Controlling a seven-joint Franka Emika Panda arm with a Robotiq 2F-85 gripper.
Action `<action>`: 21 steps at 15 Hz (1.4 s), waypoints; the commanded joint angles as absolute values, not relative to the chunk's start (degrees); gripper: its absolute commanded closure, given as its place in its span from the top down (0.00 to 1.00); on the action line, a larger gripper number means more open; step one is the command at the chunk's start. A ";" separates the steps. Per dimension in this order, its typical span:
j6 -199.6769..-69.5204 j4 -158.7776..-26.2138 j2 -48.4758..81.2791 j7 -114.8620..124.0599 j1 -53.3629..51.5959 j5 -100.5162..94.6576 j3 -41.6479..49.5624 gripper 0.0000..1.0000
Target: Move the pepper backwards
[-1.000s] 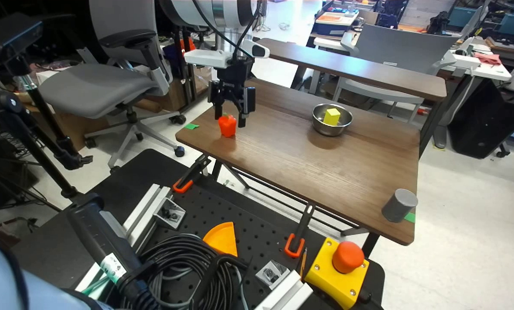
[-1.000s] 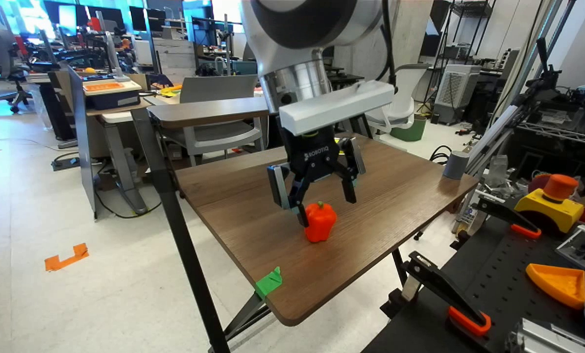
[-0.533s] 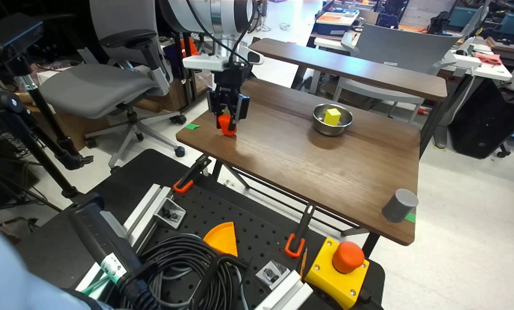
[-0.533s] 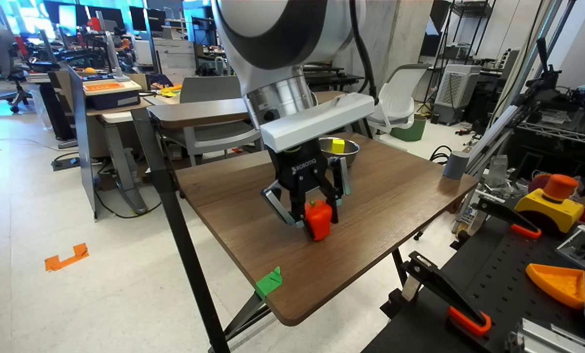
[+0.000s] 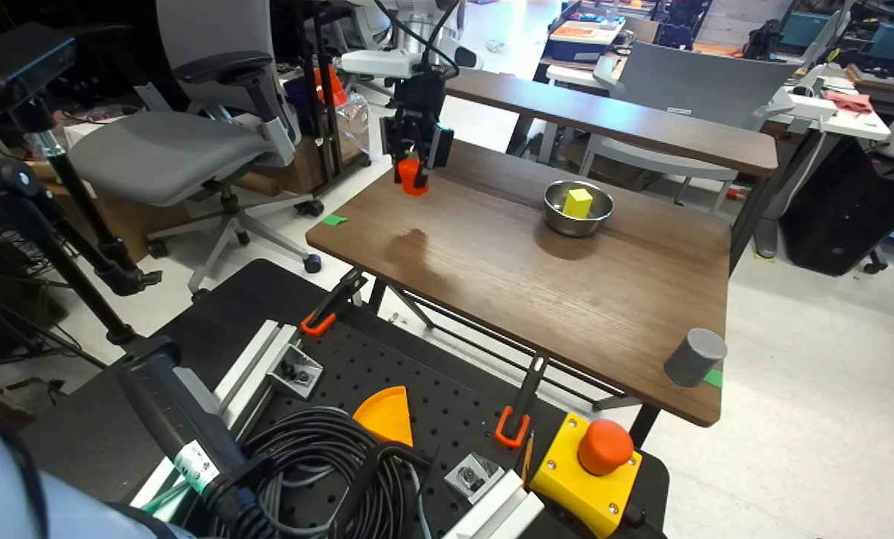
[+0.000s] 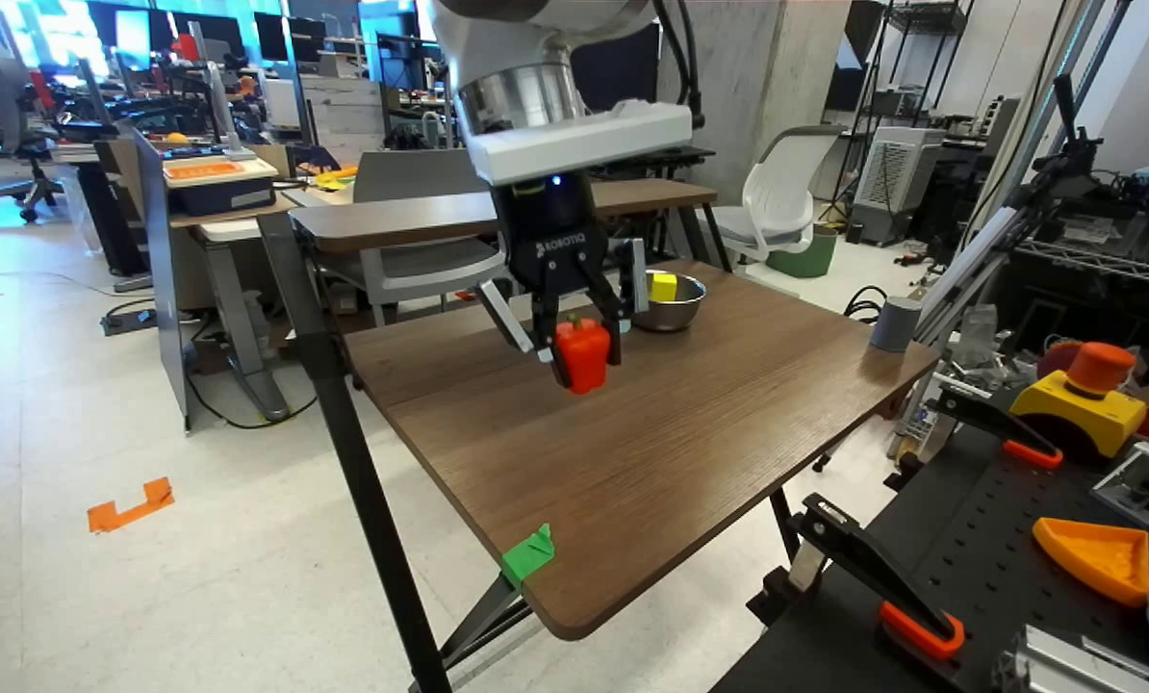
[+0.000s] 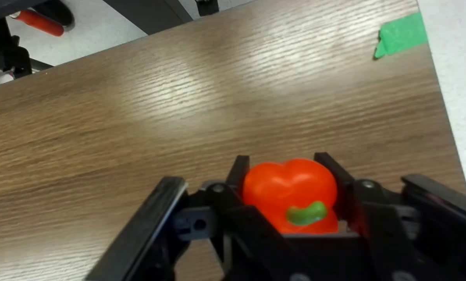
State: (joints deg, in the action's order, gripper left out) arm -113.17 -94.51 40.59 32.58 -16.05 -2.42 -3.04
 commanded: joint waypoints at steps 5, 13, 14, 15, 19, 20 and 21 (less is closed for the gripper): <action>-102.92 -69.69 53.62 32.22 -10.33 4.80 -0.70 0.22; -96.10 -48.82 69.17 34.19 -8.72 7.69 -0.79 0.22; -94.73 -45.90 71.00 34.68 -8.54 7.04 -1.37 0.22; -93.55 -43.40 72.49 34.82 -8.67 6.88 -1.39 0.22; -90.75 -39.98 73.95 34.50 -9.43 6.63 -0.88 0.80; -89.70 -39.21 73.94 33.95 -9.50 7.03 -1.47 0.86; -87.55 -39.37 73.33 33.54 -9.58 7.44 -2.06 0.94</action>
State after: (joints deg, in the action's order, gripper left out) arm -92.92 -43.66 72.23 34.03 -9.25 6.17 -1.00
